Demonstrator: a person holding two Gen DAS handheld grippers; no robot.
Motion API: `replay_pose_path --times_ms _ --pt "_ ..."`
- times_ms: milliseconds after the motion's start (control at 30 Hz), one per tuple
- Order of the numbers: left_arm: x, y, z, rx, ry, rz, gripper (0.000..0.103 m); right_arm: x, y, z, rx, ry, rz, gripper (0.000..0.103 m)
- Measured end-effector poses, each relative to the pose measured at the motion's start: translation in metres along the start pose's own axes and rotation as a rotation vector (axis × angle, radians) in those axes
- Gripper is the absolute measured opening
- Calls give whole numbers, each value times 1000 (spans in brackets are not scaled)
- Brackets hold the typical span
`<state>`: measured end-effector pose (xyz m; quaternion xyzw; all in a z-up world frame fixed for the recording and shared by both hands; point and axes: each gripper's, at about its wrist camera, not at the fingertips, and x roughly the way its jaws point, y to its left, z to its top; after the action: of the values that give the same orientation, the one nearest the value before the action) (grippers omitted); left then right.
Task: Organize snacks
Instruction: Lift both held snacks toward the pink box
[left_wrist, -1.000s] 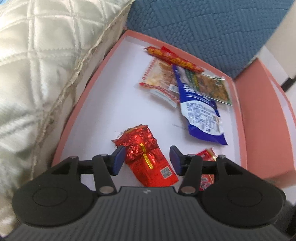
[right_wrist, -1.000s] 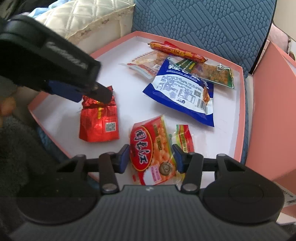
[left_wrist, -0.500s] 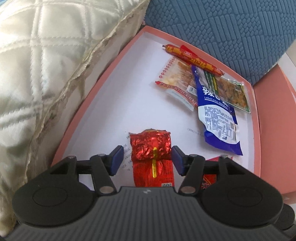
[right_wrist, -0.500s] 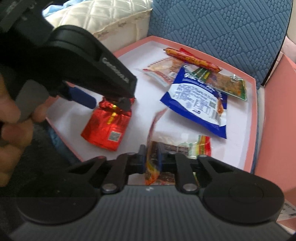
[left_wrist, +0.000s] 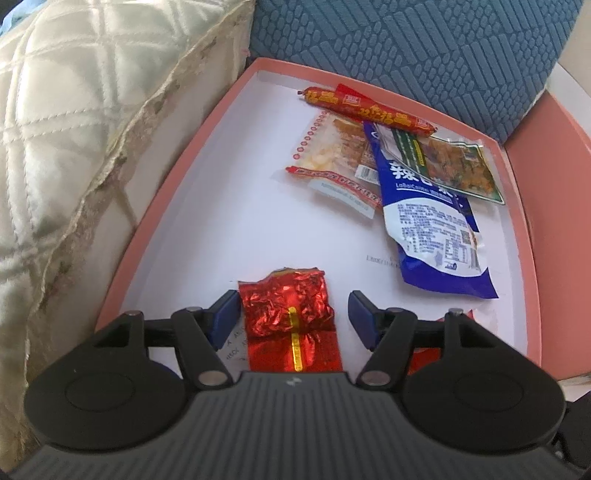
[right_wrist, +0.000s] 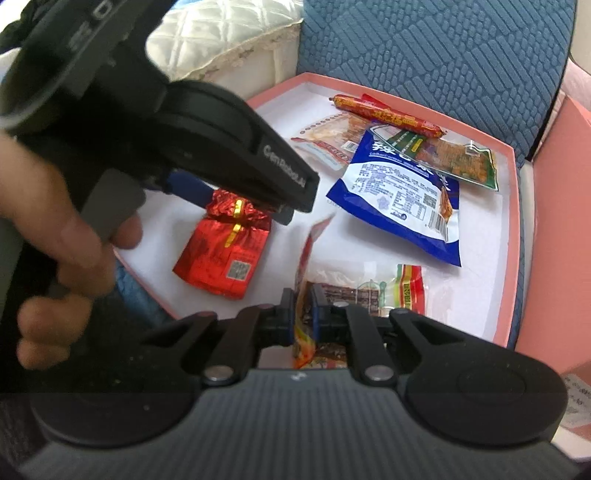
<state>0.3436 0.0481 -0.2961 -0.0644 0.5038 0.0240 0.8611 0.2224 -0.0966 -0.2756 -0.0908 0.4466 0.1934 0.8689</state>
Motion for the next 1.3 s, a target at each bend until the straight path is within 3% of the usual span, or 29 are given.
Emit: replay_pose_path --times_ms 133,300,633,1300 --pt "0 -4 -4 37 -20 41 61 -4 -6 0 23 -12 -23 9" --pt "-2 0 -6 51 -37 39 59 -8 -17 -2 86 -14 -10 8" --pt "-31 7 -5 19 -87 -14 59 -33 -16 9 102 -83 -22 3" --pt "-166 -8 -8 -2 -258 -106 59 -132 -26 25 180 -233 -35 3"
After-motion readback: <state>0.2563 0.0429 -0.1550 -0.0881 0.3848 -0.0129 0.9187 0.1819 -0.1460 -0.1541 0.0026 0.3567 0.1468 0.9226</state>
